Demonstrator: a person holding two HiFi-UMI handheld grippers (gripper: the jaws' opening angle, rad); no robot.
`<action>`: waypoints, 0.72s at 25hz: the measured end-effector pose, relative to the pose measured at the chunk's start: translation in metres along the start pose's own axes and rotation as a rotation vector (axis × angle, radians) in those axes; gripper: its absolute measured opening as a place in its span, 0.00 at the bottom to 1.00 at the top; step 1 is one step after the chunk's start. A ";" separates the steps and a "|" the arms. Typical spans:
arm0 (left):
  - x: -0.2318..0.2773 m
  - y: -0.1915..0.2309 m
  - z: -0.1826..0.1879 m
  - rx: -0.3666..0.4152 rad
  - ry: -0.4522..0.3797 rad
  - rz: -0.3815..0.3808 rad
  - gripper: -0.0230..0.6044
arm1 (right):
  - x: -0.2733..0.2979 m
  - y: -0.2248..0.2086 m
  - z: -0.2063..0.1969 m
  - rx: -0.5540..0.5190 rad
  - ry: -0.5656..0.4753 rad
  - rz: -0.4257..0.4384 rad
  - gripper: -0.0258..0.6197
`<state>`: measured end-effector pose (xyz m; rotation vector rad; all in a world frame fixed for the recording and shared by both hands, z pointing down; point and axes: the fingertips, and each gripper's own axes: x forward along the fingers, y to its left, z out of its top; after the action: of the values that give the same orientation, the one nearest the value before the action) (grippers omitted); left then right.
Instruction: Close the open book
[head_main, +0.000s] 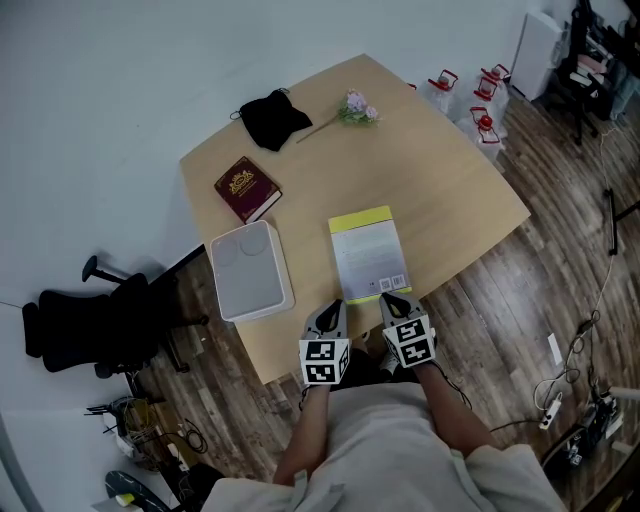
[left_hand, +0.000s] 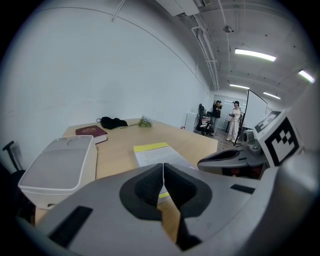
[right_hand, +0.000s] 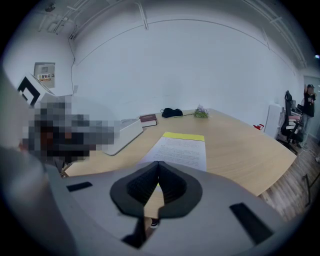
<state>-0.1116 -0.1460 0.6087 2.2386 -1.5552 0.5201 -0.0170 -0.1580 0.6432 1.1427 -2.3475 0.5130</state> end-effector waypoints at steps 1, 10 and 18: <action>0.000 0.000 0.000 0.001 0.000 0.000 0.07 | 0.000 -0.001 0.000 0.000 -0.003 0.000 0.05; -0.001 -0.006 -0.002 0.007 0.003 -0.007 0.07 | -0.004 -0.004 -0.001 0.005 -0.020 -0.003 0.05; 0.000 -0.008 -0.003 0.011 0.011 -0.014 0.07 | -0.005 -0.001 0.000 0.025 -0.016 0.016 0.05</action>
<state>-0.1046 -0.1424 0.6109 2.2494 -1.5344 0.5376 -0.0132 -0.1556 0.6400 1.1447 -2.3720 0.5427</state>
